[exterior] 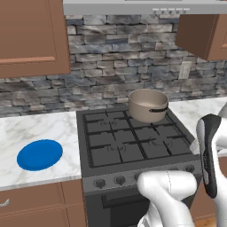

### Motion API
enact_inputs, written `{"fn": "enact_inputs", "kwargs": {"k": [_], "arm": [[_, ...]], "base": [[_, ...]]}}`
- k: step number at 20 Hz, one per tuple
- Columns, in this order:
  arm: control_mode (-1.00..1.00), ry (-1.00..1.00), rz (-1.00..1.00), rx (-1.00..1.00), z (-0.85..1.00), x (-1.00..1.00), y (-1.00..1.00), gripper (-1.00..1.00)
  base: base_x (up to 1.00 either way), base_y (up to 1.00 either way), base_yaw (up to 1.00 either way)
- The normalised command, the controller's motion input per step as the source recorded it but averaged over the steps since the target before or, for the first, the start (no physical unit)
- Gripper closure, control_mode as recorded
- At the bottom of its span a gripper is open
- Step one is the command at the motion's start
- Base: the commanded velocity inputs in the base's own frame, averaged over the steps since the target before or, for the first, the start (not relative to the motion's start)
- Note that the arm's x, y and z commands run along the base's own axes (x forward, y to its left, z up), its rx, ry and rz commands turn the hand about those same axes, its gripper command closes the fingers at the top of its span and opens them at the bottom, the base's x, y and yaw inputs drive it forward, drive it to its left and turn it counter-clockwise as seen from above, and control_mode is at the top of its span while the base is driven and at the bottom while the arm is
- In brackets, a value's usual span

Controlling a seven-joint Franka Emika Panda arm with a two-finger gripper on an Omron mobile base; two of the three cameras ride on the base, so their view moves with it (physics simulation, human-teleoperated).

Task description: Retrieve the frozen meat and place it in the pot on a burner. Then turn the burner on.

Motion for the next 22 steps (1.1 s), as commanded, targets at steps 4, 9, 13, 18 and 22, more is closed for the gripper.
{"fn": "enact_inputs", "kwargs": {"k": [4,9,13,18,22], "arm": [[-1.00,-0.13,0.12,0.14,-0.21,-0.34,-0.41,-1.00],[-1.00,-0.05,0.09,0.12,-0.18,-0.12,-0.38,-1.00],[-1.00,-0.05,0.05,0.03,-0.32,-0.01,-0.16,-1.00],[-1.00,-0.18,0.01,0.01,-0.55,0.00,-0.02,-1.00],[-1.00,-0.27,0.00,0.13,-0.54,-0.01,0.01,-1.00]], "base": [[0.00,0.00,0.00],[0.00,0.00,0.00],[0.00,0.00,0.00],[0.00,0.00,0.00],[0.00,0.00,0.00]]}}
